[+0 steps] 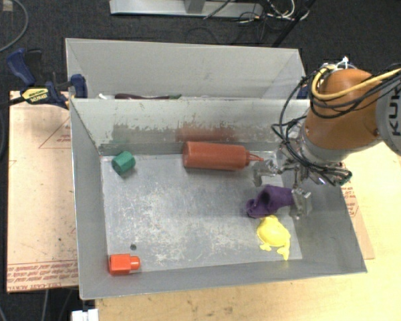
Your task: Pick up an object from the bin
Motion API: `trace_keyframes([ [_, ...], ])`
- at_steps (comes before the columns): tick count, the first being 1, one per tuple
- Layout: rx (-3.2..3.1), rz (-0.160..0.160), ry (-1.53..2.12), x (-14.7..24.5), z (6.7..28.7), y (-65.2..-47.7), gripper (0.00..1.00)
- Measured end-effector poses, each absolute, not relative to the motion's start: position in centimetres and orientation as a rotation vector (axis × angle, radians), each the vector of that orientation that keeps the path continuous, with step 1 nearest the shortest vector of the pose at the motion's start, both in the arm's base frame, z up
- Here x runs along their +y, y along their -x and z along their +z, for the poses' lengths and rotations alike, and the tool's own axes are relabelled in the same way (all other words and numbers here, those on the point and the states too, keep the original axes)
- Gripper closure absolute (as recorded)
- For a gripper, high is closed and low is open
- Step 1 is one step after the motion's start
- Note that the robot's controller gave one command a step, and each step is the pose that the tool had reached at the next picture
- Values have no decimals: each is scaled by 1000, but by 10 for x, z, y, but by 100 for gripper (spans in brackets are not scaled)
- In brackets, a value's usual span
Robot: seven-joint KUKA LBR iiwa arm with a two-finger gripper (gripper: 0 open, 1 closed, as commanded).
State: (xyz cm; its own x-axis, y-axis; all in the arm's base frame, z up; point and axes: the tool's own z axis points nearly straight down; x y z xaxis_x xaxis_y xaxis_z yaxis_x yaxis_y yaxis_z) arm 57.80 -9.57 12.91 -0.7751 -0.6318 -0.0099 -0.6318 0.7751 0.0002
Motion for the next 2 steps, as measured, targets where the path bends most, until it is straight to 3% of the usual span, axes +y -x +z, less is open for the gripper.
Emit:
trace_keyframes([
  [1, 2950, 8, 1065, -97, 122, -579, 0],
  [2, 2823, 5, 1348, -91, 70, -555, 100],
])
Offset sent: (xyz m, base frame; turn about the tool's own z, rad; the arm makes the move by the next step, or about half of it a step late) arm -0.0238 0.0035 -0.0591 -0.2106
